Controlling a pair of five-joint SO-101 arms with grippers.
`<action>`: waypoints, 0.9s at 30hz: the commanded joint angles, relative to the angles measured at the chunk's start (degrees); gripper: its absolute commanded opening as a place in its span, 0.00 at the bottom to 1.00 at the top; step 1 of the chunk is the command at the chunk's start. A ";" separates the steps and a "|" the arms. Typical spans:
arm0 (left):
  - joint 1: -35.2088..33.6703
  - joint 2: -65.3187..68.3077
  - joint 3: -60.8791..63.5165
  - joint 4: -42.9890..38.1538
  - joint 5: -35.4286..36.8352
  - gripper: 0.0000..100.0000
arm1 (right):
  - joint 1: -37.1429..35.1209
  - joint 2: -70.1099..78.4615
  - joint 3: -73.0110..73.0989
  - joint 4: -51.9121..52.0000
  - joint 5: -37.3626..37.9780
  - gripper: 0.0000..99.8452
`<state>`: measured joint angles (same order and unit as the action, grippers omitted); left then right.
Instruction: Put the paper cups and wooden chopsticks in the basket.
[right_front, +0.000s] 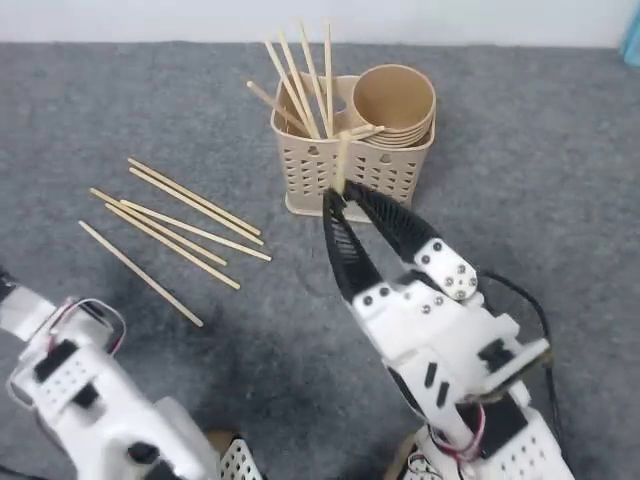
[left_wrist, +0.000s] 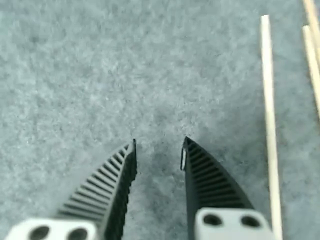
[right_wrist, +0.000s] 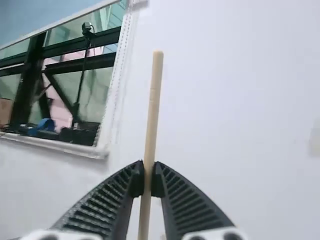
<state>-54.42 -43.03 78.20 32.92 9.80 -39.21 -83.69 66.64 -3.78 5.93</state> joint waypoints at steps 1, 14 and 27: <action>0.97 -6.77 1.63 -0.97 -1.23 0.14 | 3.30 9.89 -7.30 -9.27 1.41 0.01; 2.11 -16.00 6.64 -1.05 -1.41 0.14 | 12.35 53.93 -44.13 -17.80 -8.70 0.01; 2.11 -25.23 10.95 -0.88 -1.41 0.14 | 15.16 81.98 -56.62 -18.42 -3.25 0.01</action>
<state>-52.66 -66.24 89.36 32.92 9.01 -25.41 -2.29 13.54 -20.22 1.54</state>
